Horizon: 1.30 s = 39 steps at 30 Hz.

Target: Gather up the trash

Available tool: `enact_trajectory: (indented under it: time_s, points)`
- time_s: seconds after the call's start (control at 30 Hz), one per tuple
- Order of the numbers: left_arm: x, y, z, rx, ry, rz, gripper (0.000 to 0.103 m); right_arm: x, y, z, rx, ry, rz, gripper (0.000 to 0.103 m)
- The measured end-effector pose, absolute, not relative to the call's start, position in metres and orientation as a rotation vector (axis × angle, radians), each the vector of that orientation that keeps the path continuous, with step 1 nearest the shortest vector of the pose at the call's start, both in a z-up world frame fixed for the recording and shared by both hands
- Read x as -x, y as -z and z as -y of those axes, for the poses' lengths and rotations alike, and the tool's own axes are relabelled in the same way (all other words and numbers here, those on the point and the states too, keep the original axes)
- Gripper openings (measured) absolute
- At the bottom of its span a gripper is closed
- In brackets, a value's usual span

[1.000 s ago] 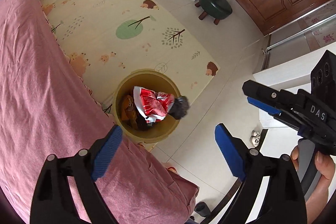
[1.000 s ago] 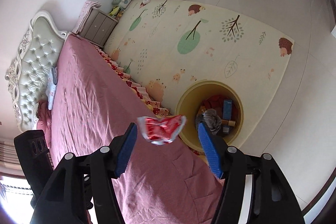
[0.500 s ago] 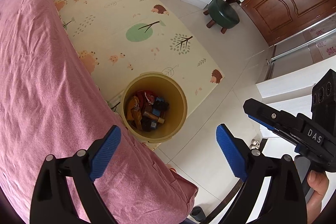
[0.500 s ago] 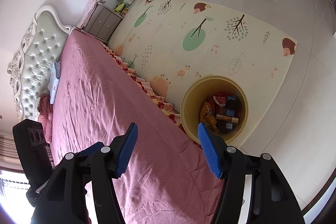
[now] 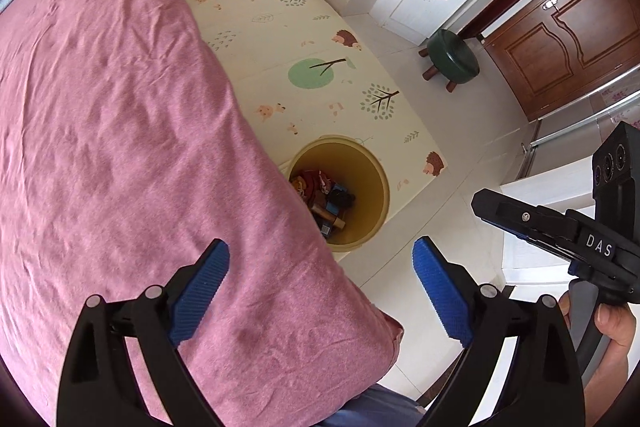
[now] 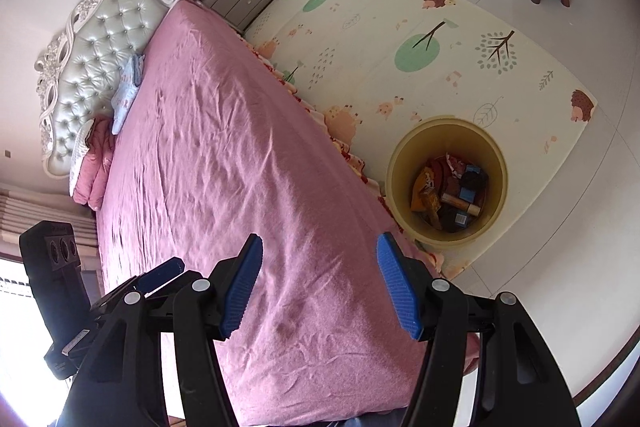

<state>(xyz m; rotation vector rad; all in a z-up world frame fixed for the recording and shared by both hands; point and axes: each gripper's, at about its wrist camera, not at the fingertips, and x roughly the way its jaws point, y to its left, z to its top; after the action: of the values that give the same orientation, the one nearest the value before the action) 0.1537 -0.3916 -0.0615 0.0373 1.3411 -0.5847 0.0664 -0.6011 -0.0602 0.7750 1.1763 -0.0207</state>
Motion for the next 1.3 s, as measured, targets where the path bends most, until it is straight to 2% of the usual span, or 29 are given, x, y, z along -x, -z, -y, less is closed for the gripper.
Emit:
enact_trajectory:
  time_s: [0.5,0.77,0.97,1.03,1.1,1.3]
  points:
    - [-0.088,0.041,0.223,0.257,0.274,-1.294,0.093,-0.069,0.028,0.459,-0.663,-0.251,-1.226,0.060]
    - [-0.060,-0.008,0.170,0.340,0.159,-1.150,0.099,-0.067,-0.014,0.421,-0.613,-0.365,-1.197,0.060]
    - [-0.049,-0.059,0.145,0.366,0.063,-1.015,0.099,-0.064,-0.060,0.403,-0.529,-0.360,-1.111,0.072]
    - [-0.044,-0.075,0.139,0.354,0.022,-0.969,0.099,-0.061,-0.073,0.397,-0.528,-0.366,-1.077,0.083]
    - [-0.038,-0.086,0.131,0.359,-0.009,-0.932,0.099,-0.056,-0.082,0.389,-0.537,-0.383,-1.053,0.089]
    - [-0.027,-0.104,0.120,0.293,-0.070,-0.869,0.099,-0.052,-0.089,0.370,-0.529,-0.459,-1.027,0.093]
